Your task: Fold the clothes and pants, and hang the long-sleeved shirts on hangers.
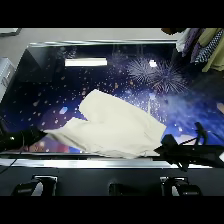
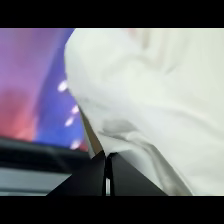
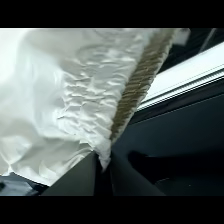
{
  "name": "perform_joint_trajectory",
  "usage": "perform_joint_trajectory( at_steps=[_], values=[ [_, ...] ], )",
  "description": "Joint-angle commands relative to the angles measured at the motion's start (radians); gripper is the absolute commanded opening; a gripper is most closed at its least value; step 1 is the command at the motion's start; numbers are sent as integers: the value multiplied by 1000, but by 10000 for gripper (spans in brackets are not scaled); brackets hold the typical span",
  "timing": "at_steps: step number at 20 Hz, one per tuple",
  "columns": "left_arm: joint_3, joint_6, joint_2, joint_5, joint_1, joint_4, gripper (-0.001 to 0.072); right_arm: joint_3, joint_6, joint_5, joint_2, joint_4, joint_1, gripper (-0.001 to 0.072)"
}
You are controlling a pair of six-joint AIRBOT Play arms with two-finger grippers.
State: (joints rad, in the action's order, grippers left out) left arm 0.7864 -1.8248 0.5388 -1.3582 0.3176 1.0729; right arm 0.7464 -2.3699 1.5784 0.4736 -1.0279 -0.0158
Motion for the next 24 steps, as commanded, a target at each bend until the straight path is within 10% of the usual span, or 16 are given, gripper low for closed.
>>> perform_joint_trajectory(
  at_steps=[1,9,24],
  values=[
    [43,41,85,200,3,-217,9,70,-119,-11,46,-57,0,25],
    [196,346,627,448,-79,-561,9,70,-240,-220,279,-236,0,25],
    [779,348,1336,456,-317,-562,70,70,-448,-587,596,-501,0,26]
  ],
)
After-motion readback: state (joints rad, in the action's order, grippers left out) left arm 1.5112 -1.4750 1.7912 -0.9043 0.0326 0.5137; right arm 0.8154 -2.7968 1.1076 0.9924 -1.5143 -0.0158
